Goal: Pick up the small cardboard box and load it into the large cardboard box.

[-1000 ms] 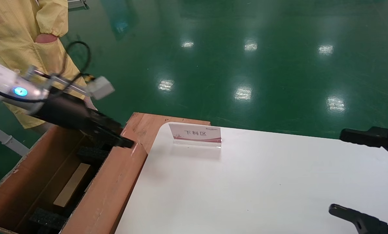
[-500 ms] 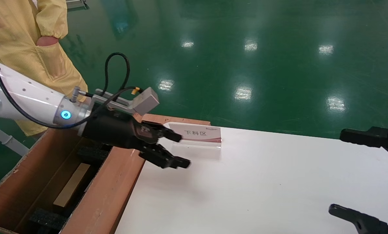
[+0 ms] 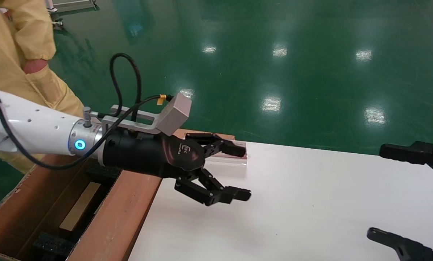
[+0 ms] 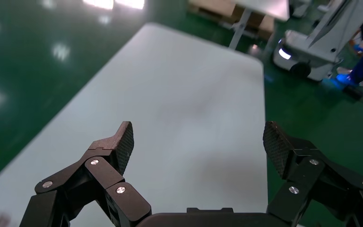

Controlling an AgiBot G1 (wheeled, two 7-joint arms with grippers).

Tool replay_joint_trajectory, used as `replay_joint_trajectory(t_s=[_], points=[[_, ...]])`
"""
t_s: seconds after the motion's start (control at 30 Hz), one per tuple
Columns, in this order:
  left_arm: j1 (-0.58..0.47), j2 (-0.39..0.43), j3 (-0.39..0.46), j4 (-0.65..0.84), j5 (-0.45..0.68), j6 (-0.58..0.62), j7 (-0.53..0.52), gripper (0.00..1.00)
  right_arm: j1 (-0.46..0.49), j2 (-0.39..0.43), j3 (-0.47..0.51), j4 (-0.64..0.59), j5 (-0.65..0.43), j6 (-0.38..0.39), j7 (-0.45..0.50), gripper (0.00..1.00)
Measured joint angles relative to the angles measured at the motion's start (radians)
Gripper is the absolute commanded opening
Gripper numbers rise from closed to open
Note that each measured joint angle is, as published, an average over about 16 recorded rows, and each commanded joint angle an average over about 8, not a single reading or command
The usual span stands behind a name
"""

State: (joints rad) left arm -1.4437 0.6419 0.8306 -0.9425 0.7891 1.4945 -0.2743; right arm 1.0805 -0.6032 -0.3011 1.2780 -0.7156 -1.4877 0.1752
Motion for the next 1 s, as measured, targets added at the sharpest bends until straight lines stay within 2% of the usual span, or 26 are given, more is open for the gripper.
replay_joint_trajectory(t_s=[0.37,0.6,0.77,1.0], points=[[0.226,-0.019,-0.338,-0.21,-0.036,0.001,0.053,1.0,0.0,0.0,-0.001,0.0,0.0,0.0,0.0,1.0],[0.345,-0.028,-0.515,-0.318,-0.055,0.001,0.08,1.0,0.0,0.0,-0.001,0.0,0.001,0.0,0.0,1.0],[0.391,-0.032,-0.584,-0.359,-0.062,0.002,0.089,1.0,0.0,0.0,-0.001,0.0,0.001,0.001,-0.001,1.0],[0.405,-0.034,-0.605,-0.371,-0.066,0.002,0.092,1.0,0.0,0.001,-0.001,0.0,0.001,0.001,-0.001,1.0]])
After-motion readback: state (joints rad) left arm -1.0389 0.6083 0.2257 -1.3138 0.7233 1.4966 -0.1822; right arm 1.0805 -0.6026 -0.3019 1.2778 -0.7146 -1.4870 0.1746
